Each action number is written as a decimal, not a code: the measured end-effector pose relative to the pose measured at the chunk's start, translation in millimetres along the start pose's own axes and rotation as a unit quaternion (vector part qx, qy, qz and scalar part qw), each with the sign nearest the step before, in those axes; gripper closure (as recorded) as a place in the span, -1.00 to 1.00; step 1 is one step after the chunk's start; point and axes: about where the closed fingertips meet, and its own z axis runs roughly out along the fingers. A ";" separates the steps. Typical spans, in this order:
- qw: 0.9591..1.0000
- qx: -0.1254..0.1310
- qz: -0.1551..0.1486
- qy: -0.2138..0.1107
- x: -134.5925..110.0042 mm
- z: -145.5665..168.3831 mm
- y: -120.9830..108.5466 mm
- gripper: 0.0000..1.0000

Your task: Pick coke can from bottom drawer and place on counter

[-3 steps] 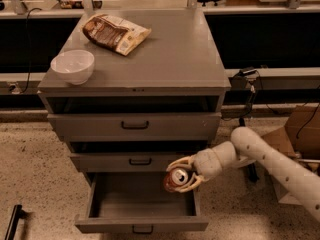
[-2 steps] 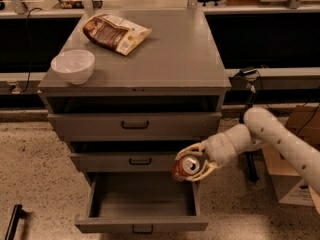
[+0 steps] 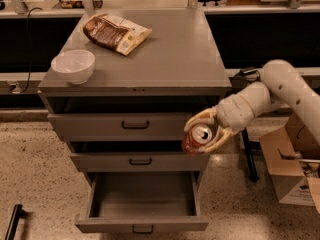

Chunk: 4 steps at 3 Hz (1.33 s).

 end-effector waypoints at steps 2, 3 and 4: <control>0.998 0.001 0.049 0.035 -32.3 -9.5 -58.9 1.00; 0.998 0.011 0.048 0.037 -30.9 -7.6 -66.6 1.00; 0.998 0.026 0.045 0.035 -26.4 -1.8 -70.6 1.00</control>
Offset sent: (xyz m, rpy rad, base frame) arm 0.0225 0.0149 0.0390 -0.0783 0.0352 -0.0166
